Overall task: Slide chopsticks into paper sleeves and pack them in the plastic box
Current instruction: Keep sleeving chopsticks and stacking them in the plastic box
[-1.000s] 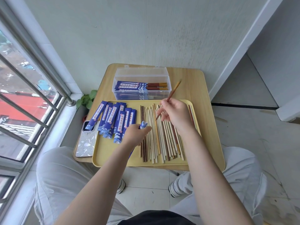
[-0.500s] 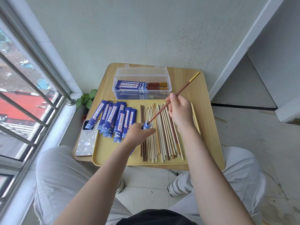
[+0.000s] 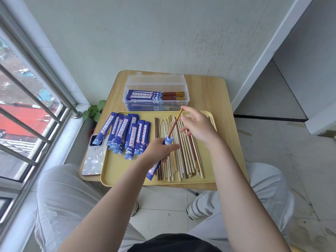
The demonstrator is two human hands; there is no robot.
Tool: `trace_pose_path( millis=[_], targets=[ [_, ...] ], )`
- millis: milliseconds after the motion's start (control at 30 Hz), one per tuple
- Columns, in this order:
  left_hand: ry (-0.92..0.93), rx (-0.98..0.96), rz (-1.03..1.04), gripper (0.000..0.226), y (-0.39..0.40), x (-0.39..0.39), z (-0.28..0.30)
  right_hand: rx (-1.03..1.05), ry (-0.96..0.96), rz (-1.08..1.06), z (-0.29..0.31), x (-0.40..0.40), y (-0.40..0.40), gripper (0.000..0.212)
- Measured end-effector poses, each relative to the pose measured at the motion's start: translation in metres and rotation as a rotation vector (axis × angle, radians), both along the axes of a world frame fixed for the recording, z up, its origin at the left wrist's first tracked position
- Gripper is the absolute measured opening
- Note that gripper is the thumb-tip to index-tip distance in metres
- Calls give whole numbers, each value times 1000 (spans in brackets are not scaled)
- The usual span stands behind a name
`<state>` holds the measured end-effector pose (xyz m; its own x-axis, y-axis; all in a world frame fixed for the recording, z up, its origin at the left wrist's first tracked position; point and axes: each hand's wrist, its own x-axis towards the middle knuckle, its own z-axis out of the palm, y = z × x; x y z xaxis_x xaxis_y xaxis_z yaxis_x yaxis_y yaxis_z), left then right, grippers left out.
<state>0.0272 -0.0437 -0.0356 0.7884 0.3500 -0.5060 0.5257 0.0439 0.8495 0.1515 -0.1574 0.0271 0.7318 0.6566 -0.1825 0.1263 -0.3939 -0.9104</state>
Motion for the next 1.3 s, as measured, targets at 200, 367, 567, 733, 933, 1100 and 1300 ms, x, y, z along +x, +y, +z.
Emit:
trace_pose_path(
  millis=[200, 367, 567, 733, 933, 1100, 1300],
  targets=[
    [-30, -3, 47, 26, -1, 0, -4, -171, -30, -123, -20, 1, -2, 31],
    [-10, 6, 143, 21, 4, -1, -16, -710, -273, -115, -58, 2, -10, 15],
    [46, 19, 183, 24, 7, 1, -29, -833, -339, -141, -73, -15, 0, 29],
    [86, 112, 186, 15, 5, 5, -35, -796, -365, -185, -80, -21, 2, 38],
    [118, 184, 176, 14, 3, 8, -39, -761, -244, -262, -81, -17, 3, 35],
    [117, 190, 180, 14, 3, 7, -40, -697, -119, -323, -85, -16, 2, 33],
    [117, 193, 180, 14, 2, 6, -40, -643, -72, -350, -86, -15, 0, 29]
  ],
)
